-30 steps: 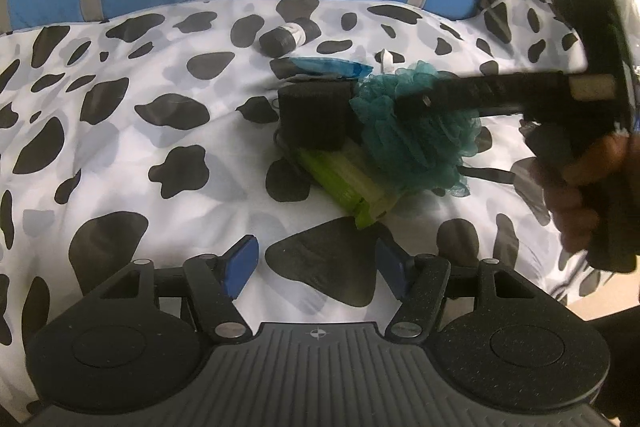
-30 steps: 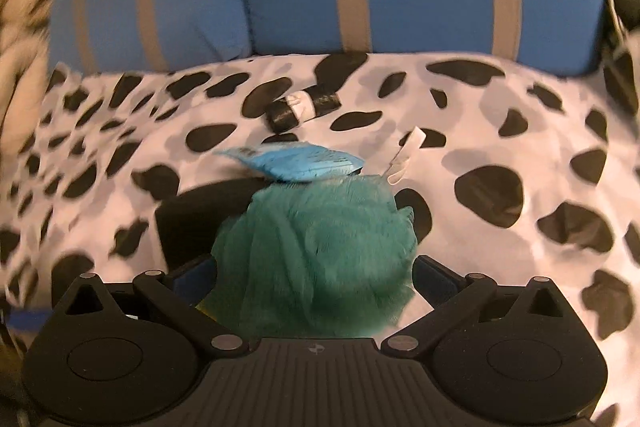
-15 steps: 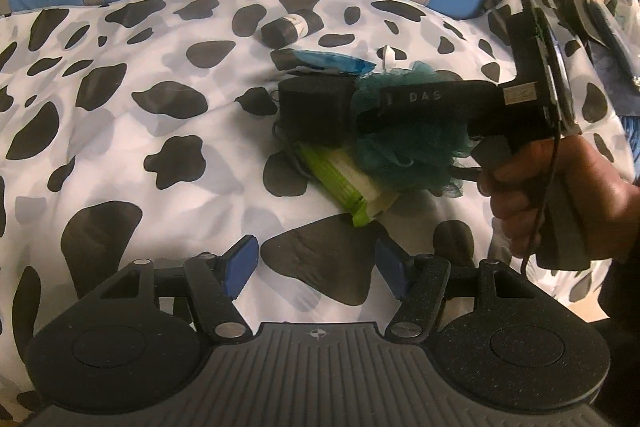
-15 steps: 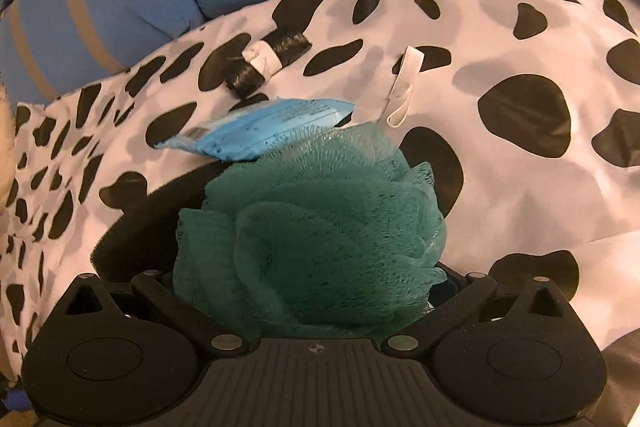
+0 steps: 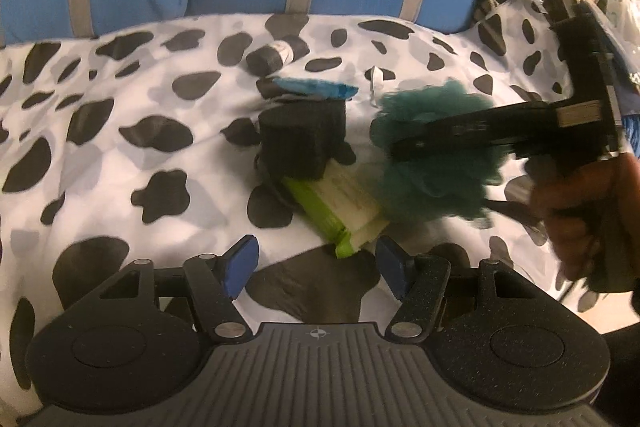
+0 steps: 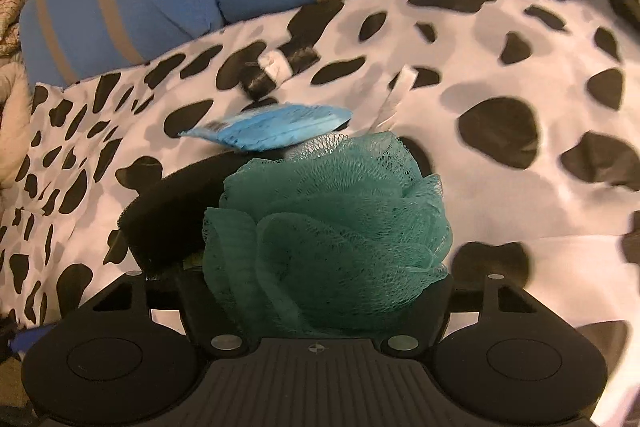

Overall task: Organize soft objects
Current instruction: 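Grasp the black foam sponge with the left gripper while the right holds the loofah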

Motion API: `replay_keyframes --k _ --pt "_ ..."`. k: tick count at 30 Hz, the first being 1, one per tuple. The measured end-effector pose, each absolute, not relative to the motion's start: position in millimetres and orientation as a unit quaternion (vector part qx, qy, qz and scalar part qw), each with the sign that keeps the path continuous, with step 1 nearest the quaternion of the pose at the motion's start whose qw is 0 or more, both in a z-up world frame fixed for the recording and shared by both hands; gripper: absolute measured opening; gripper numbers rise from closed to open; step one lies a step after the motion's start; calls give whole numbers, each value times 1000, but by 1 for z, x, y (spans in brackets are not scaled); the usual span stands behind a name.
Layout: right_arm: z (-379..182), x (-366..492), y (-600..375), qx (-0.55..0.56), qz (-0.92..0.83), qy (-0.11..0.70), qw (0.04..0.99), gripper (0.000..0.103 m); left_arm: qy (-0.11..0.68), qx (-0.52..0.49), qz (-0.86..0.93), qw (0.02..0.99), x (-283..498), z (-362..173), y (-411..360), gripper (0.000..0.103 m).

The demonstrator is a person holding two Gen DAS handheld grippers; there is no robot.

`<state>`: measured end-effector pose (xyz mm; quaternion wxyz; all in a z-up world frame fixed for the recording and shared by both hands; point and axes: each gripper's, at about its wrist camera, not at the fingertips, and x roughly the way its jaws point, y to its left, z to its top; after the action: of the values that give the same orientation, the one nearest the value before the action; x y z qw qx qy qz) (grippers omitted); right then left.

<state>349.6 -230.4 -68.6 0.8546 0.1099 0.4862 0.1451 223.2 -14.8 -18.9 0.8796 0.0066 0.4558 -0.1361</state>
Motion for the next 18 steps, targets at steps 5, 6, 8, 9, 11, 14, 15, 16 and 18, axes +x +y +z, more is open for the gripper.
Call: replay_keyframes --k 5,6,8,9,11,14,15,16,18 --pt "-53 334 -252 92 140 471 866 73 435 16 -125 891 226 -16 -19 68" --pt "-51 330 -255 91 142 471 866 73 430 16 -125 894 227 -16 -20 74" --pt "-48 324 -259 89 141 471 866 73 419 23 -127 899 230 -14 -20 77" --pt "-46 321 -261 89 141 472 866 73 414 28 -125 901 232 -13 -20 77" --pt "-42 315 -266 92 142 474 864 73 407 29 -119 905 237 -11 -19 79" --pt "-33 305 -273 95 141 473 864 73 401 14 -125 907 248 -9 -17 80" --pt "-30 301 -276 96 141 473 865 73 399 11 -128 908 252 -9 -17 80" --pt "-27 297 -279 98 141 472 865 73 396 12 -128 909 257 -9 -17 80" --pt "-22 289 -285 100 141 471 865 73 392 14 -126 911 264 -12 -17 84"
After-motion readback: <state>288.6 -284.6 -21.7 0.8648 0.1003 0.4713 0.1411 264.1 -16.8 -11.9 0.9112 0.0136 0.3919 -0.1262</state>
